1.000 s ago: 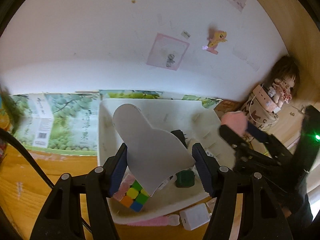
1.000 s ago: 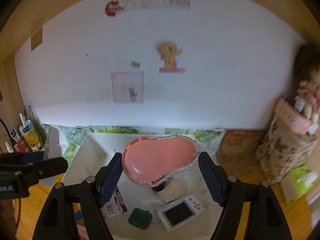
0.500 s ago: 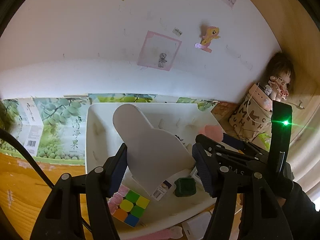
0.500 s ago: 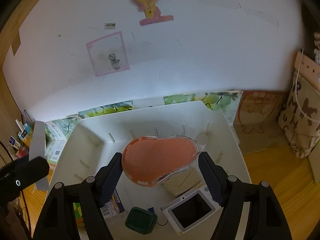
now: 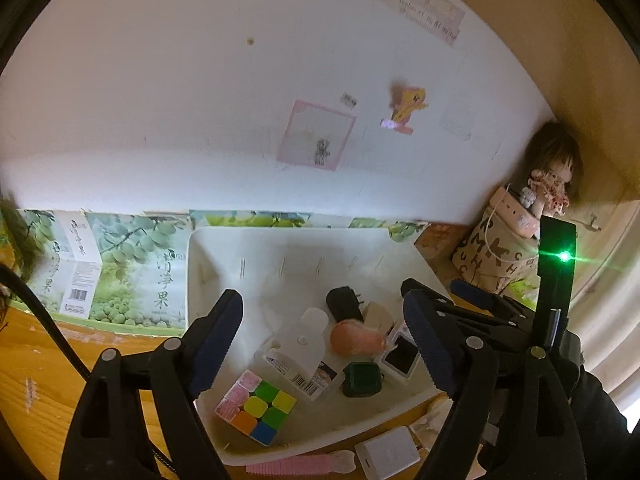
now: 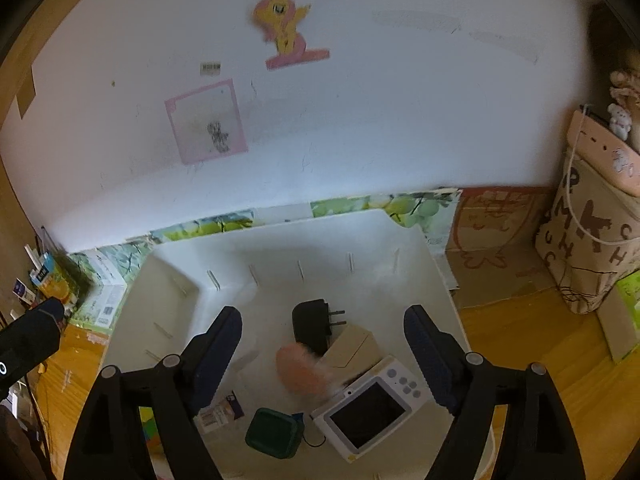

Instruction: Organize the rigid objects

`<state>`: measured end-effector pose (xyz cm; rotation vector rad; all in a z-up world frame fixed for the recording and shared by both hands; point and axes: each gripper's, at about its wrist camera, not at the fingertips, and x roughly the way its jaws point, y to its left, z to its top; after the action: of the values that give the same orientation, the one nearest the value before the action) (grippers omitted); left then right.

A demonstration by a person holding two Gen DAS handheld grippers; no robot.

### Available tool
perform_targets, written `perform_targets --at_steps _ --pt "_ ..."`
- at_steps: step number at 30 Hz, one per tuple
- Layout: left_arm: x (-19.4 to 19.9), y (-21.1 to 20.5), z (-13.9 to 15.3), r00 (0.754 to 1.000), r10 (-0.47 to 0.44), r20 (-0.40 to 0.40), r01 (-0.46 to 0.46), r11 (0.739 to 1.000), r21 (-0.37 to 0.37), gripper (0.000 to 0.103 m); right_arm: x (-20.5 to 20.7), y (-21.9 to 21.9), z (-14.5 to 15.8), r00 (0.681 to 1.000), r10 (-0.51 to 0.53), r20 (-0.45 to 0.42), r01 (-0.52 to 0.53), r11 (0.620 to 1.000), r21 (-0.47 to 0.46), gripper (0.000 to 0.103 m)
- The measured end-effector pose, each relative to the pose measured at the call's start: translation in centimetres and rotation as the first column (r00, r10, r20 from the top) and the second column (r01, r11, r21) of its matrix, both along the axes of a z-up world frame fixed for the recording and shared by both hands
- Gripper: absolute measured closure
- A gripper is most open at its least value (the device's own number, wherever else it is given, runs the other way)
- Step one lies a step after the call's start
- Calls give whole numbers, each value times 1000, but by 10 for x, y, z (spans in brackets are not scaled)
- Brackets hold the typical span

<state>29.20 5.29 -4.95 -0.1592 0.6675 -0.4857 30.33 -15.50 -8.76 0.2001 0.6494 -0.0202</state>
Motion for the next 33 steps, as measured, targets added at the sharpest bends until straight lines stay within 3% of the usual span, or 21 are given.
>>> perform_targets --at_steps 19,28,33 --pt "-63 18 39 996 -16 89 21 998 -57 16 -87 -11 57 986 -96 140 96 995 3 19" --pt "-84 27 25 999 -36 37 36 999 -15 16 -128 -14 52 977 -158 145 156 987 28 19" --pt "-93 30 8 999 -43 -23 44 999 22 16 -148 -14 31 978 -187 92 184 982 44 19"
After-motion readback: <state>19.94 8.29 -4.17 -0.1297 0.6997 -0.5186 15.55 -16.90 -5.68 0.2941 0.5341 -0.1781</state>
